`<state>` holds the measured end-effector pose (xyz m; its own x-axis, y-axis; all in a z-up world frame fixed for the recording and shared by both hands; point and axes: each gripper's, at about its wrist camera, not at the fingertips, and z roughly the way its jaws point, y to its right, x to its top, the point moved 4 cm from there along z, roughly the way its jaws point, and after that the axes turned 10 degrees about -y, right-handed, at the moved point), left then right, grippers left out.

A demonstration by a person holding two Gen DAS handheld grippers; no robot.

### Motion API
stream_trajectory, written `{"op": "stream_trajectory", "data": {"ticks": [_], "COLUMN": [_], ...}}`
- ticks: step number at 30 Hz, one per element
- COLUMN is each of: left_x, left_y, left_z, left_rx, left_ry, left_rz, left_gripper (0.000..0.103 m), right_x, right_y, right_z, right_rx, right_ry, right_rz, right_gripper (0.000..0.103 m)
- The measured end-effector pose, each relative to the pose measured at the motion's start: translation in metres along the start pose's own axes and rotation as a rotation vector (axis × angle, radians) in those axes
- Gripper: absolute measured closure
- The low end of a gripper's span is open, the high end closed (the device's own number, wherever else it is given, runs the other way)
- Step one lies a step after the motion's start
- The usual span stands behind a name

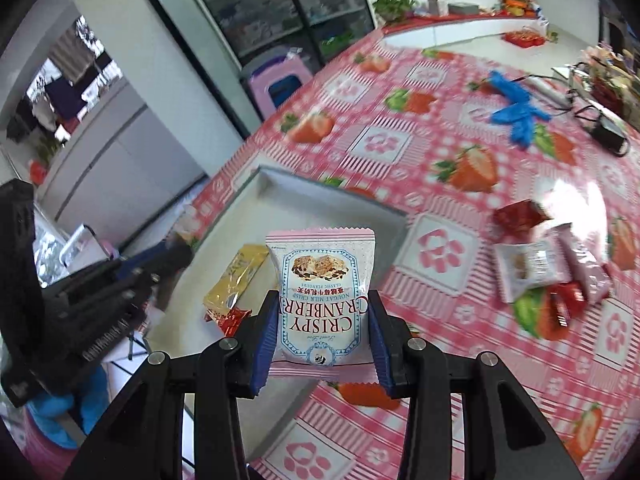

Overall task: Organize snacks
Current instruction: 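Carry both packets over the white tray, then open both grippers to drop the packets into the tray, then move both grippers back toward the pink bar and white packets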

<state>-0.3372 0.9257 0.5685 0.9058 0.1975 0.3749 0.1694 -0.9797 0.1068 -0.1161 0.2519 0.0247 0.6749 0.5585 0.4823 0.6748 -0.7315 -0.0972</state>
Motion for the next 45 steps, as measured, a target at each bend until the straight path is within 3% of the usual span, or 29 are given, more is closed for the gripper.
{"op": "stream_trajectory", "data": {"ticks": [7,12,13,15,16,17,19,21,22,30,36,40,42,45], "left_x": [-0.017,-0.022,-0.023,-0.024,-0.025,-0.025,-0.023,-0.021,-0.019,0.005,0.030,0.059,0.068,0.071], "left_y": [-0.010,-0.011,-0.011,-0.010,-0.009,-0.009,-0.008,-0.004,-0.002,0.042,0.097,0.136,0.153,0.178], "left_z": [0.045,0.049,0.049,0.048,0.046,0.043,0.037,0.030,0.026,-0.044,-0.108,-0.146,-0.142,-0.103], "left_rx": [-0.007,0.014,0.022,0.032,0.046,0.058,0.064,0.061,0.059,-0.025,-0.119,-0.158,-0.148,-0.103], "left_ry": [-0.081,-0.072,-0.071,-0.071,-0.062,-0.048,-0.032,-0.042,-0.043,0.031,0.117,0.211,0.225,0.186], "left_rz": [-0.035,-0.021,-0.016,-0.007,-0.005,-0.007,-0.002,0.002,0.004,0.056,0.141,0.191,0.227,0.278], "left_gripper": [0.086,0.083,0.078,0.054,0.034,0.024,0.024,0.023,0.023,0.023,0.023,0.017,0.014,0.014], "right_x": [0.014,0.018,0.018,0.019,0.019,0.018,0.016,0.016,0.015,0.011,0.009,0.002,-0.002,-0.011], "right_y": [-0.014,-0.018,-0.018,-0.017,-0.016,-0.016,-0.013,-0.010,-0.007,0.033,0.085,0.132,0.156,0.183], "right_z": [0.039,0.053,0.056,0.060,0.061,0.060,0.058,0.052,0.046,-0.008,-0.092,-0.147,-0.159,-0.151], "right_rx": [-0.001,0.002,0.003,0.013,0.020,0.024,0.026,0.022,0.013,0.026,0.017,-0.021,-0.066,-0.111], "right_ry": [-0.062,-0.088,-0.094,-0.105,-0.111,-0.115,-0.118,-0.104,-0.087,-0.006,0.147,0.249,0.264,0.231], "right_rz": [-0.014,-0.023,-0.022,-0.012,-0.006,-0.003,0.005,0.011,0.018,0.106,0.187,0.274,0.320,0.375], "right_gripper": [0.060,0.060,0.060,0.059,0.059,0.059,0.050,0.020,0.015,0.014,0.014,0.014,0.014,0.014]}}
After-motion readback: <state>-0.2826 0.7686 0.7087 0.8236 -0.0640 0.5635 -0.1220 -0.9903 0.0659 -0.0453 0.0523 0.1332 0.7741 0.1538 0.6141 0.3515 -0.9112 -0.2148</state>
